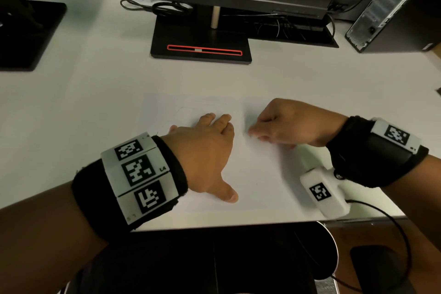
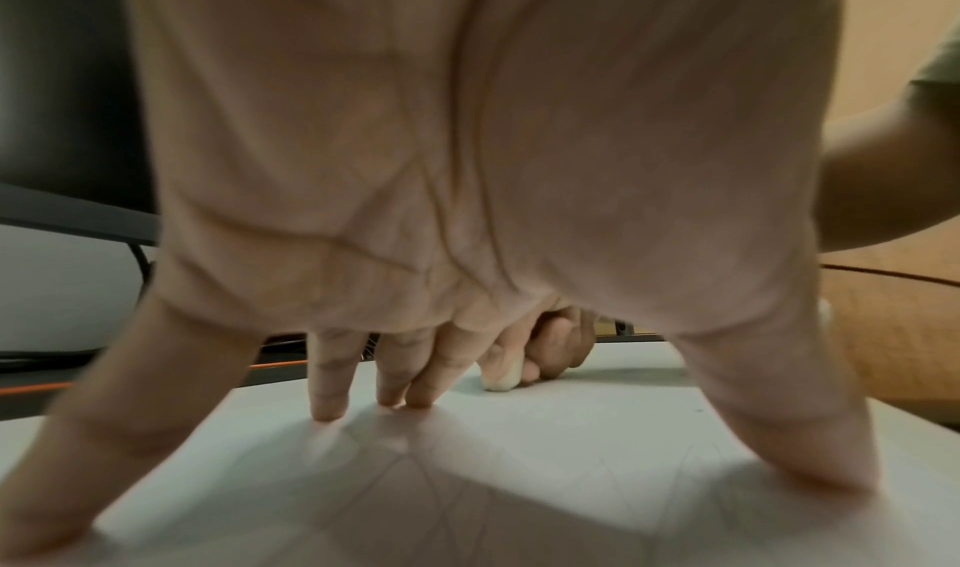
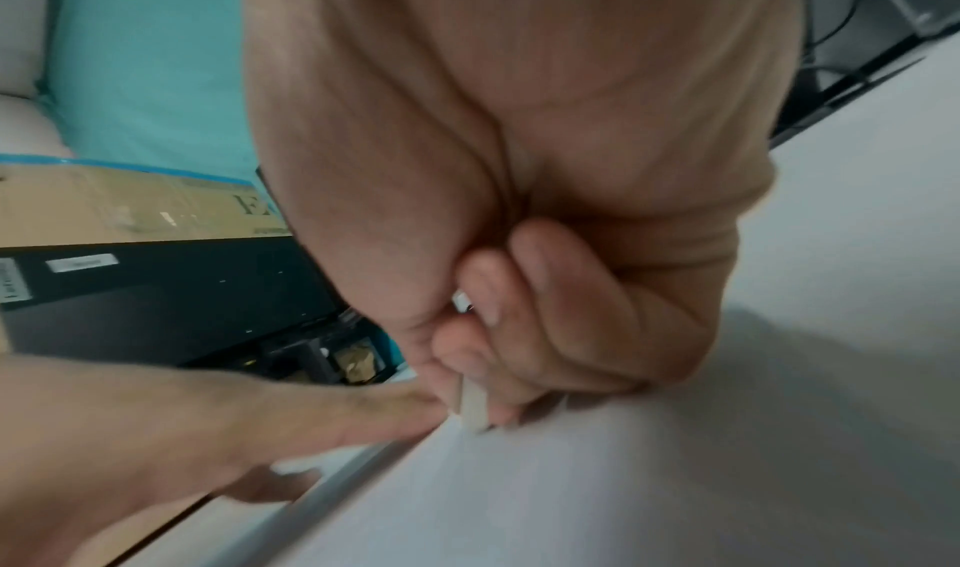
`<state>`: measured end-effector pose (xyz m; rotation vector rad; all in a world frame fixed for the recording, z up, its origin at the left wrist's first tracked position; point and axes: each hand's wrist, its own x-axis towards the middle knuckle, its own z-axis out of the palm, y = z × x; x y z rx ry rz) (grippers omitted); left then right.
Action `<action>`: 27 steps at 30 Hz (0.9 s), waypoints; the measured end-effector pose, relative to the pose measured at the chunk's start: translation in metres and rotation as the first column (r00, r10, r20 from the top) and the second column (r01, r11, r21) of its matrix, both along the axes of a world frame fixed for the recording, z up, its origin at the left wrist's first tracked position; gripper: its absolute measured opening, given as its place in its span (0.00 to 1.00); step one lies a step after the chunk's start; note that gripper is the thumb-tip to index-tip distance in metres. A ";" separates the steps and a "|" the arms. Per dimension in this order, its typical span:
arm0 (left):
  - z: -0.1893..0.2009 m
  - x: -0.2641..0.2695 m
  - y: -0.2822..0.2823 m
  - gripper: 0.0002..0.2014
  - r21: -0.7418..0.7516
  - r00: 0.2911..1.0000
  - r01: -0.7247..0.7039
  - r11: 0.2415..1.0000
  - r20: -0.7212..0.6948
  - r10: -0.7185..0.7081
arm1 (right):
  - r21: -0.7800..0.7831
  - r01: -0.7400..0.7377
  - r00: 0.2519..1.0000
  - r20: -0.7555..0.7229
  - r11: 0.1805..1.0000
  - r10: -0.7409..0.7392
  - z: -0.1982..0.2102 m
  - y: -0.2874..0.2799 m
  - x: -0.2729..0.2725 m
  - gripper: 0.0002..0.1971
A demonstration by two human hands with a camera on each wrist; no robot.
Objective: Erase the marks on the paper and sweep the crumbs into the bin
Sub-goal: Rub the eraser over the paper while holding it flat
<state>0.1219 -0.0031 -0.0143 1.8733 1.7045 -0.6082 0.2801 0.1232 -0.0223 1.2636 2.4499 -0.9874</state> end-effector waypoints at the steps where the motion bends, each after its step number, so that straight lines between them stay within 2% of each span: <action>1: 0.000 0.000 0.000 0.64 -0.002 1.000 0.001 1.000 -0.002 -0.001 | 0.022 0.039 0.999 -0.011 0.999 -0.039 0.001 0.007 0.000 0.19; 4: 0.001 0.001 0.000 0.64 -0.011 1.000 -0.003 1.000 -0.002 0.003 | 0.122 0.079 0.997 -0.003 0.989 -0.079 0.002 0.014 -0.002 0.18; 7: 0.001 0.000 0.001 0.63 -0.009 1.000 0.000 1.000 0.000 0.000 | 0.063 -0.011 1.000 0.003 0.998 0.011 -0.003 0.004 -0.005 0.20; 9: 0.002 0.000 0.001 0.63 -0.011 1.000 0.002 1.000 -0.002 -0.002 | 0.022 -0.009 1.000 -0.008 1.000 0.009 -0.003 0.004 -0.005 0.20; 13: 0.001 0.000 0.000 0.64 -0.010 1.000 0.003 1.000 -0.001 -0.003 | 0.139 0.061 0.998 -0.011 0.988 -0.060 -0.001 0.013 -0.006 0.19; 17: 0.001 0.000 0.000 0.63 -0.007 1.000 0.002 1.000 -0.001 -0.002 | 0.008 -0.017 1.000 0.000 1.000 0.017 -0.002 0.004 -0.009 0.20; 20: 0.002 0.000 0.000 0.63 -0.010 1.000 0.002 1.000 -0.003 -0.002 | 0.081 0.069 0.997 -0.024 0.994 -0.067 -0.001 0.016 -0.010 0.18; 22: 0.001 0.001 0.000 0.63 -0.007 1.000 0.004 1.000 -0.003 -0.004 | 0.123 0.062 0.998 -0.024 0.990 -0.060 -0.001 0.015 -0.012 0.18; 25: 0.001 0.001 0.000 0.63 -0.009 1.000 -0.001 1.000 -0.001 0.001 | 0.004 -0.024 1.000 -0.006 1.000 0.024 -0.002 0.007 -0.016 0.20; 27: 0.001 0.001 0.000 0.63 -0.017 1.000 -0.001 1.000 -0.001 0.001 | 0.016 0.022 1.000 -0.022 1.000 -0.022 -0.003 0.014 -0.016 0.21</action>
